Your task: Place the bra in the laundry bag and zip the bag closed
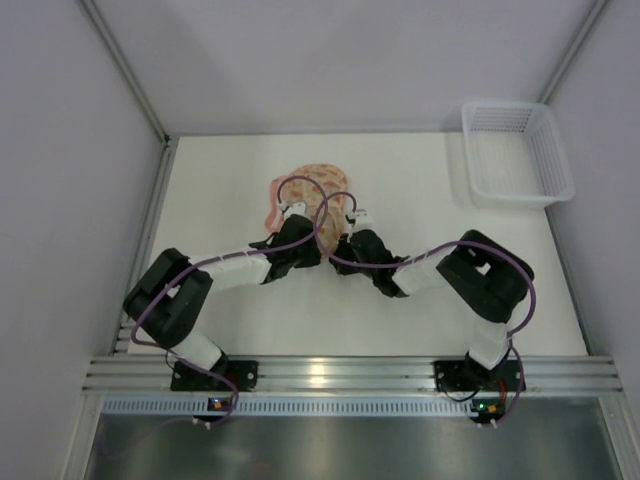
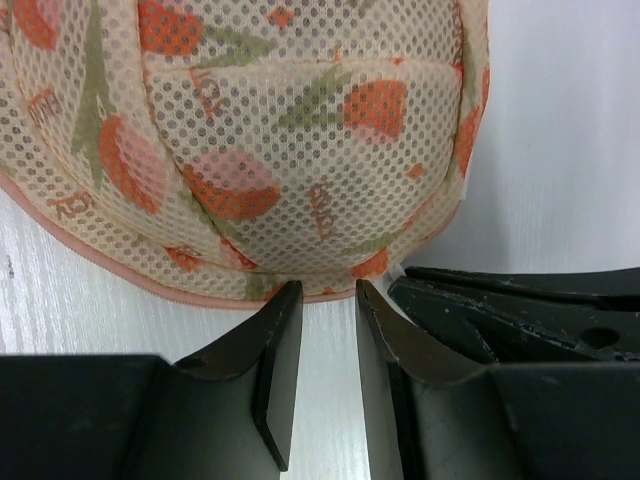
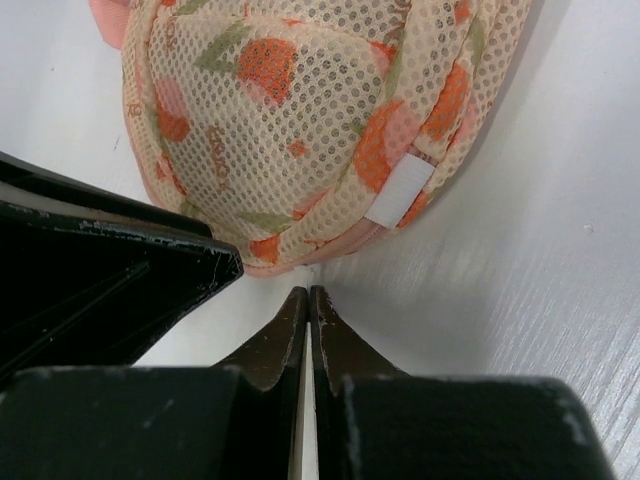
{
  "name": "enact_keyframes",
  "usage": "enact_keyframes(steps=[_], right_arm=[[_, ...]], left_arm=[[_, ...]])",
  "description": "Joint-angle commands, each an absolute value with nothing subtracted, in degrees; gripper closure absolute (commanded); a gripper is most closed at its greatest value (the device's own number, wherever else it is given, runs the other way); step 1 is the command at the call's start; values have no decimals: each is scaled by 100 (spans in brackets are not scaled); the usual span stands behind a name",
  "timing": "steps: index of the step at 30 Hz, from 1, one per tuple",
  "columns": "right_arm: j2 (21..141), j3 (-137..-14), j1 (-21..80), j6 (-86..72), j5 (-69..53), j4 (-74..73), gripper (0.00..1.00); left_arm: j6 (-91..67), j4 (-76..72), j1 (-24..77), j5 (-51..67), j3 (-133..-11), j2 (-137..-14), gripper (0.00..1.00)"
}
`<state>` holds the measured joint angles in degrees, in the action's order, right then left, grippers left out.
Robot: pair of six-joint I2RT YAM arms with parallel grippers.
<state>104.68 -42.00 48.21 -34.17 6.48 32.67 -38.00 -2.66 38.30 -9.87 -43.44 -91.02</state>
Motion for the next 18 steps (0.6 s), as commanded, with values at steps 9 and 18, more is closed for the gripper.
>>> enact_keyframes(steps=[9,18], right_arm=[[10432,-4166,4983,-3419,703,3182,100],[10433,-4342,4975,-2901,1239,2743,100]], left_arm=[[-3806,-949,3841,-1423,-4394,-9456,66],[-4192,-133,3832,-1353,-4500,-10072,67]])
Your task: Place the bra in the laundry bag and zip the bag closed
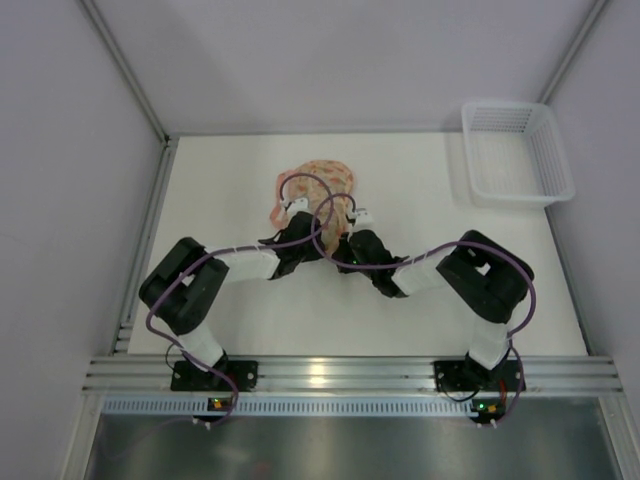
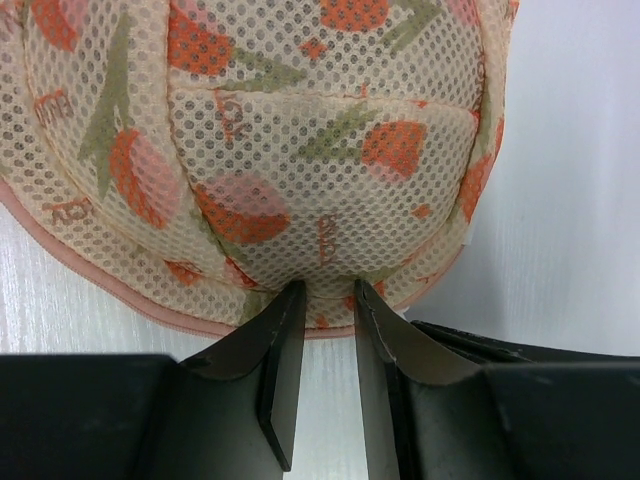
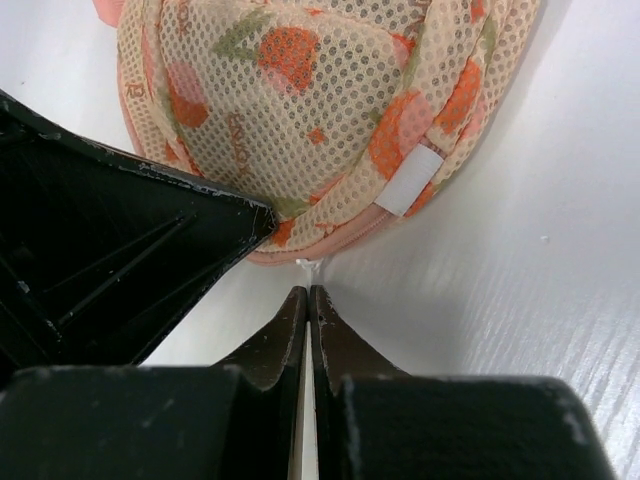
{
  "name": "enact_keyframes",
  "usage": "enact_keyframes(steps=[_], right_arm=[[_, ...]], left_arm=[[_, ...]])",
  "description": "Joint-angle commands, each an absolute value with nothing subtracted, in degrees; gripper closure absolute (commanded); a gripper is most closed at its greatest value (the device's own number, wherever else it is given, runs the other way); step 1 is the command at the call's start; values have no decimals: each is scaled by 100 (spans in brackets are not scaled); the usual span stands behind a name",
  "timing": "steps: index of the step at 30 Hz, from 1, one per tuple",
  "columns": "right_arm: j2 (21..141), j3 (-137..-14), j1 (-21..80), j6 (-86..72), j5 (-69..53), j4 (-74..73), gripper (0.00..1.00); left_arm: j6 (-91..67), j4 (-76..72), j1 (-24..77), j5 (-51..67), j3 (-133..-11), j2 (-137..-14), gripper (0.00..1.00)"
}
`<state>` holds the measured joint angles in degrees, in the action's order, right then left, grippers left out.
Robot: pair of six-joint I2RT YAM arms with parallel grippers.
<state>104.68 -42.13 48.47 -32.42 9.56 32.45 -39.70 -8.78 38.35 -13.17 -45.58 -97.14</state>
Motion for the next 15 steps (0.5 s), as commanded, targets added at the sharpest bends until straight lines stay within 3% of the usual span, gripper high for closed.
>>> enact_keyframes(steps=[1,15], right_arm=[[10424,-4342,4966,-2857,1291,2699,100],[10485,-4632,4149,-2241,1354,2443,100]], left_arm=[[-4218,-123,3832,-1336,-4396,-10055,68],[-4403,149,3832,-1327,-4043,-9703,69]])
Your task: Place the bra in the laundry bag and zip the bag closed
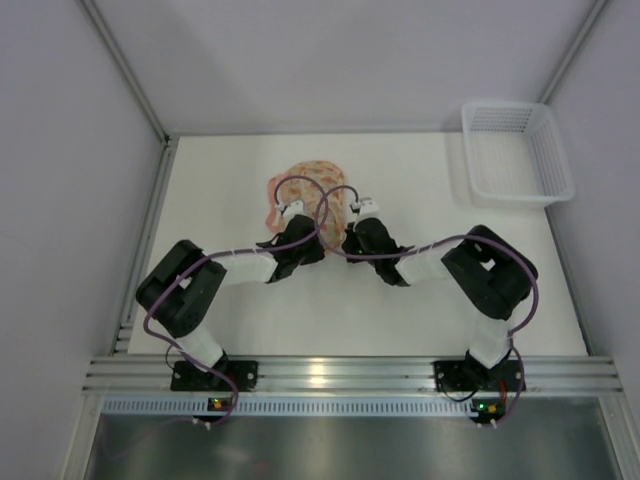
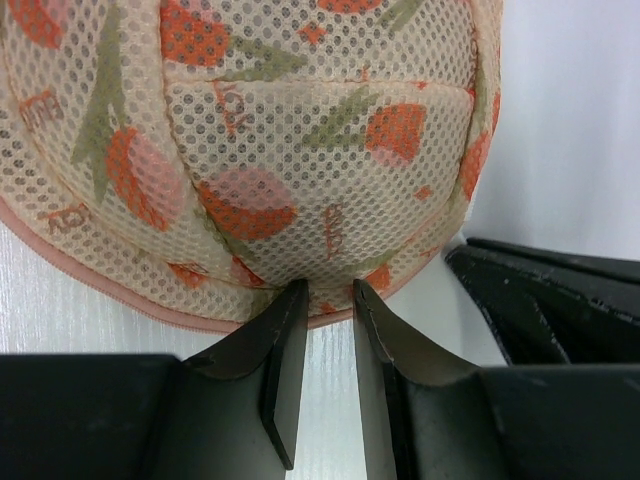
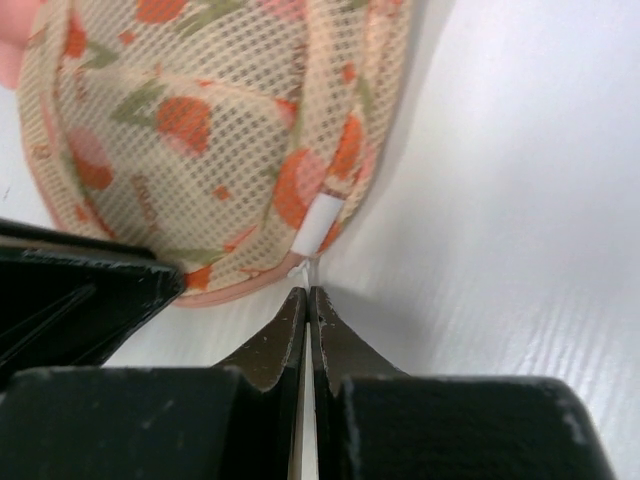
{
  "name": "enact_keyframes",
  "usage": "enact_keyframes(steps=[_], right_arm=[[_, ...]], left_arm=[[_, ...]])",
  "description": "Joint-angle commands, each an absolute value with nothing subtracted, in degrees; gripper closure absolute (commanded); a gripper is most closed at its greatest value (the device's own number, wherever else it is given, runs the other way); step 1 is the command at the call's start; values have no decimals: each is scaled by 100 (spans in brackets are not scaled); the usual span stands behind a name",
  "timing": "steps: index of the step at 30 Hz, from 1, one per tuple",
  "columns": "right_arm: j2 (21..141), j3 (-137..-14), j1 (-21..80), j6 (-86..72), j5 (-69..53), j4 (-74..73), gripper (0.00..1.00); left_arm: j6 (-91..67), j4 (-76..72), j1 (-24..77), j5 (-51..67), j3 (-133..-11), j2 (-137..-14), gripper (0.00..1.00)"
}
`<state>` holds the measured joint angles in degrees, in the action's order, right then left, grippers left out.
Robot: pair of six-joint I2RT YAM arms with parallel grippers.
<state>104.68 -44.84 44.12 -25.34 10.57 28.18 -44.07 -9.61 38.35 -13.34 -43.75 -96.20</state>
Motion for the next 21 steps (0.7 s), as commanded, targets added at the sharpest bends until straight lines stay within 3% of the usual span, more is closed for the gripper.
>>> enact_keyframes(steps=[1,13,16,17,19,20,21], right_arm=[[10494,-4641,4114,-2241,1354,2443,100],[10459,-4790,3823,-1811,616,2452,98],[10249,-4781,3815,-1714,230,2435,73],[10109,-4799,3814,-1688,107,2321,57],[9906,-4808,3806,-1661,44,2224,46],[9662,-4799,3788,-1679,44,2163,30],[9529,-4799,3779,-1687,35,2023,22]], left_arm=[[-4403,158,3832,-1336,-4043,-9694,69],[-4245,229,3832,-1231,-4131,-9633,69],[-4026,237,3832,-1204,-4297,-9685,69],[-3904,237,3832,-1204,-4402,-9703,69],[-3806,246,3832,-1187,-4499,-9625,68],[-3701,255,3832,-1160,-4526,-9572,68],[-3648,246,3832,-1160,-4605,-9493,68]])
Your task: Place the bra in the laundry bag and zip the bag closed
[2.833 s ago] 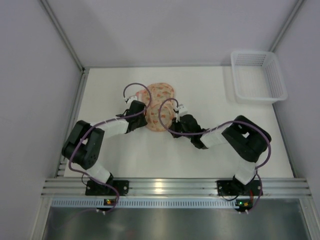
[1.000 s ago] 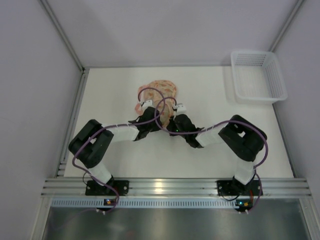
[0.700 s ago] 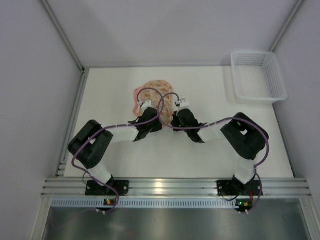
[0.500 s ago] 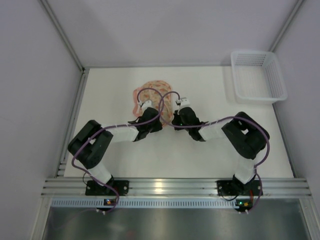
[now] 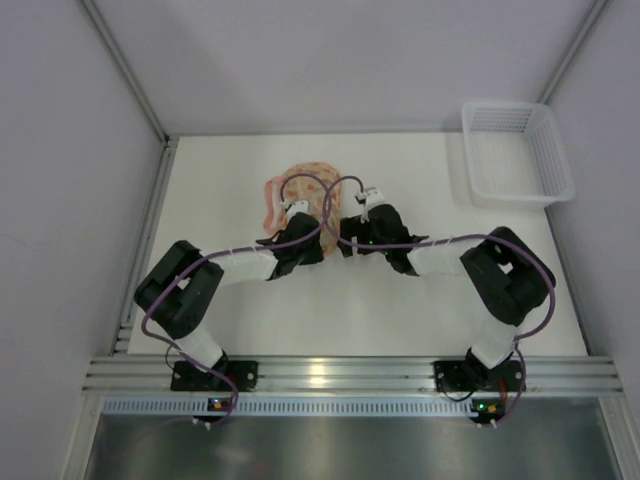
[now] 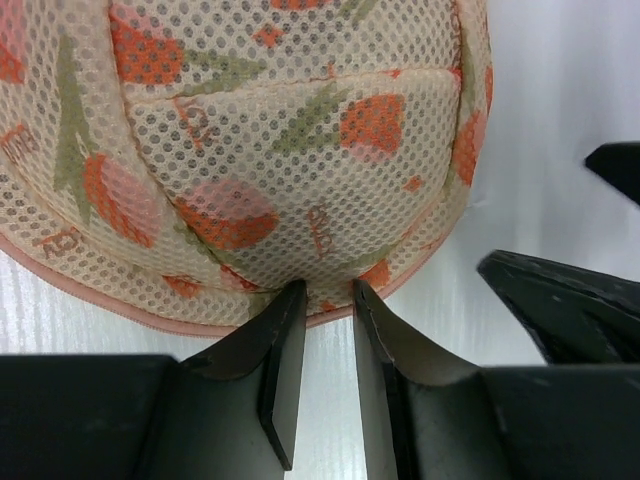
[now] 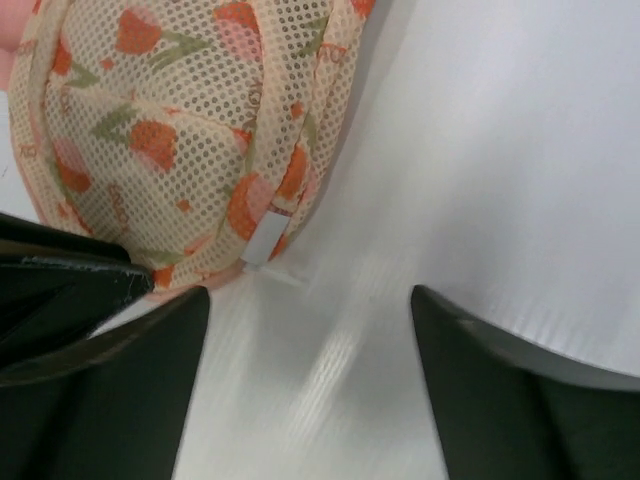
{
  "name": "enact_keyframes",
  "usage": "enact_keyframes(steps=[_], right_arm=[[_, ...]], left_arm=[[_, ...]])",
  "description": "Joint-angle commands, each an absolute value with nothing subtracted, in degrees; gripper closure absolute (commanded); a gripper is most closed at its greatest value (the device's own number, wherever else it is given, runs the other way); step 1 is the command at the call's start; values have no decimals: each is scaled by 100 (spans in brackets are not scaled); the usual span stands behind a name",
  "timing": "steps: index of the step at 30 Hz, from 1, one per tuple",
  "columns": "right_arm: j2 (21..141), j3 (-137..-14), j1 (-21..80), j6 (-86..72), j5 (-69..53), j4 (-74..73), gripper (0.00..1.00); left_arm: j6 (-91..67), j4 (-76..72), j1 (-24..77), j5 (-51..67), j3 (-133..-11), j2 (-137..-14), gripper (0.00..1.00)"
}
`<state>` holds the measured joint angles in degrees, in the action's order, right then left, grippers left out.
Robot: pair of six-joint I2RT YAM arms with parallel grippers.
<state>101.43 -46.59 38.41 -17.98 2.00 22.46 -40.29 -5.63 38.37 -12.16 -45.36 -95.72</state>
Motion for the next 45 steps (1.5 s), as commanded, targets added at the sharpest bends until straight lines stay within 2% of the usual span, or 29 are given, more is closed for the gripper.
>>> enact_keyframes(steps=[1,5,8,12,17,20,25,33,45], right_arm=[[9388,-4799,3744,-1722,44,1943,12],[8511,-4869,3376,-1749,35,1469,3],[8009,-5097,3095,-1740,140,836,1],[7394,-5290,2734,-1679,298,248,1],[6629,-5379,2628,-1425,931,-395,0],[6111,-5204,2637,-1502,950,-378,1],[5319,-4308,2628,-1775,712,324,1],[4351,-2446,2645,-2170,510,1537,1],[4491,-2601,2637,-2241,396,1398,1]], left_arm=[[-3552,255,3832,-1169,-4640,-9301,67],[-3174,500,3815,-1239,-4956,-8729,64],[-2972,834,3718,-1248,-5247,-8245,61],[-2760,1132,3420,-967,-5475,-7621,50],[-2532,1537,2981,-1020,-5747,-6707,24],[-2496,1740,2761,-1168,-5766,-6136,18],[-2795,1714,2681,-1230,-5029,-4776,13],[-3190,1863,2681,-1266,-3886,-3604,13],[-3234,1881,2681,-1380,-3691,-3515,13]])
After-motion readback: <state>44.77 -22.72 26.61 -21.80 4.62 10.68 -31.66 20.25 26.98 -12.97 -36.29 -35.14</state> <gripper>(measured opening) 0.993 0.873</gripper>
